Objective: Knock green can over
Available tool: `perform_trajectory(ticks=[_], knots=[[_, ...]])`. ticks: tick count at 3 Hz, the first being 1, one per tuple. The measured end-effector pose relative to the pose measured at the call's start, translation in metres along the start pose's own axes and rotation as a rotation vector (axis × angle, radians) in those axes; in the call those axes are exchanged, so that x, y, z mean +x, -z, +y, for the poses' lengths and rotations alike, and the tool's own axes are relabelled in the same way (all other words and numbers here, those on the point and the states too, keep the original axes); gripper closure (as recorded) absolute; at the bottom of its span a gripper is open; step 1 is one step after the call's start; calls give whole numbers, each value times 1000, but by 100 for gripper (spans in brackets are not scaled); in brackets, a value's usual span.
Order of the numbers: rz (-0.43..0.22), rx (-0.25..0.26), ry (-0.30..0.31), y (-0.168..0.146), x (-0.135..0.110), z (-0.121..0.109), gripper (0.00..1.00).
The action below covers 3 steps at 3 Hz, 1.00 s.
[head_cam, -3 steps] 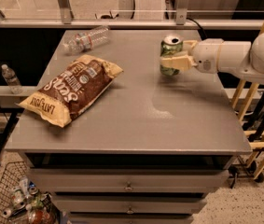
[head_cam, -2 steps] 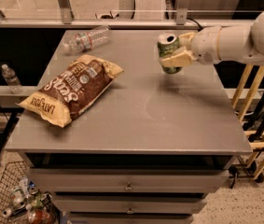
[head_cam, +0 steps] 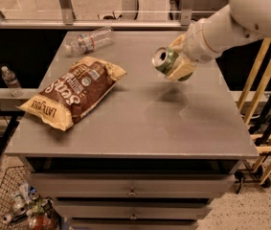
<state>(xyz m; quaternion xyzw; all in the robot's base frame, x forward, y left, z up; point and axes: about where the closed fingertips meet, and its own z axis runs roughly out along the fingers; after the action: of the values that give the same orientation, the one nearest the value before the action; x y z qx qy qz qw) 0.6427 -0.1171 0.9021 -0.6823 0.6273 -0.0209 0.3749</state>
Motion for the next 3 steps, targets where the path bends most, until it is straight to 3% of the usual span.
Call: perform_trajectory(ticks=[1, 2, 3], knots=[[173, -136, 205, -12, 8, 22, 100], [340, -321, 413, -16, 23, 41, 100], [484, -512, 579, -11, 37, 58, 97]])
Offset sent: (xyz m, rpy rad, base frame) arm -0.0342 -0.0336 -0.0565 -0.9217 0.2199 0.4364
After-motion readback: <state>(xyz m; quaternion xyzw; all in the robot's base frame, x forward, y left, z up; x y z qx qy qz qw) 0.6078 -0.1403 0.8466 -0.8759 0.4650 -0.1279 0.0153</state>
